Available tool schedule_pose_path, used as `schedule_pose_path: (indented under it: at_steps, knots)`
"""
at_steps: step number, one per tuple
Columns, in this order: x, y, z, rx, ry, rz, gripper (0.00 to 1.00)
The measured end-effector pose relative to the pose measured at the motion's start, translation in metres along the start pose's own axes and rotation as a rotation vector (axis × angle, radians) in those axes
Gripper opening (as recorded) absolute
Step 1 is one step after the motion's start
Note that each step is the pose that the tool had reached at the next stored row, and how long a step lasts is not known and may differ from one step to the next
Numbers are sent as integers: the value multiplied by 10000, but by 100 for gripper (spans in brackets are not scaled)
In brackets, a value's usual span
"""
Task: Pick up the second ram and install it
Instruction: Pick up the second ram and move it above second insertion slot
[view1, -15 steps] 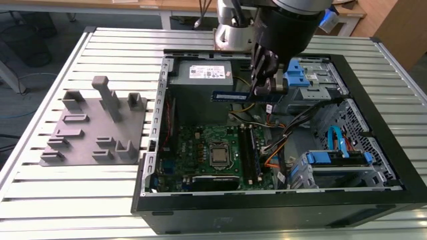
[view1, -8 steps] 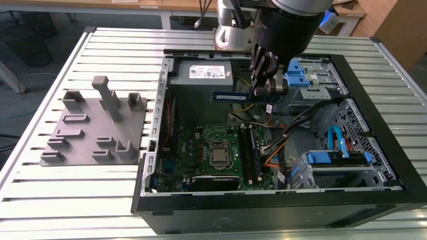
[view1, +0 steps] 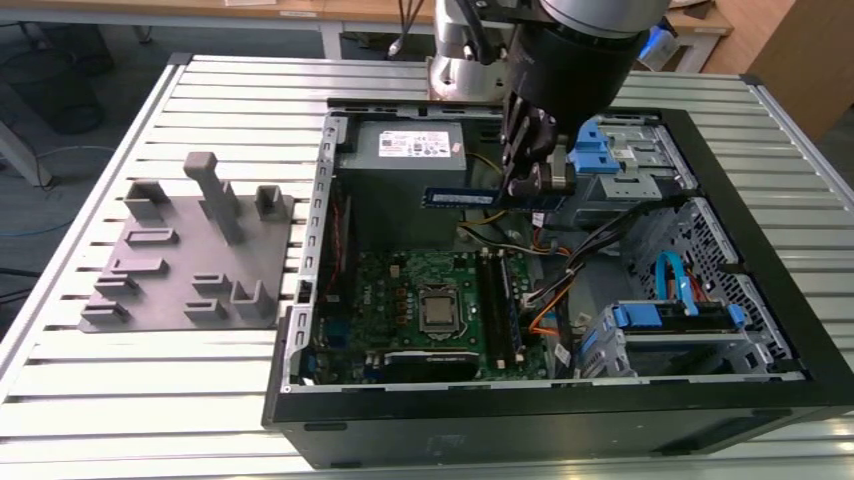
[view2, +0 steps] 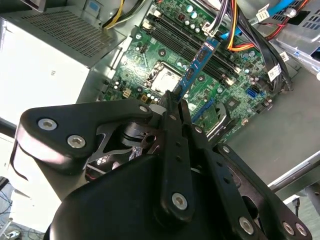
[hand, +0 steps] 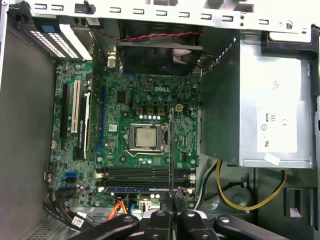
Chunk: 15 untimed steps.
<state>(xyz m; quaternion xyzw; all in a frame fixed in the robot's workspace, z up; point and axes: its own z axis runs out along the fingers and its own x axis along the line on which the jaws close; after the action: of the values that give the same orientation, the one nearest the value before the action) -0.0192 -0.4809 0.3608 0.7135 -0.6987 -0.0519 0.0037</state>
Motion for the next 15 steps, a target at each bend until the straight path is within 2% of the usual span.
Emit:
schedule_pose_path:
  at_steps: [7, 15]
  knots:
    - [67, -7, 111, -1, 2, 1, 14]
    - [106, -14, 201, -1, 2, 1, 14]
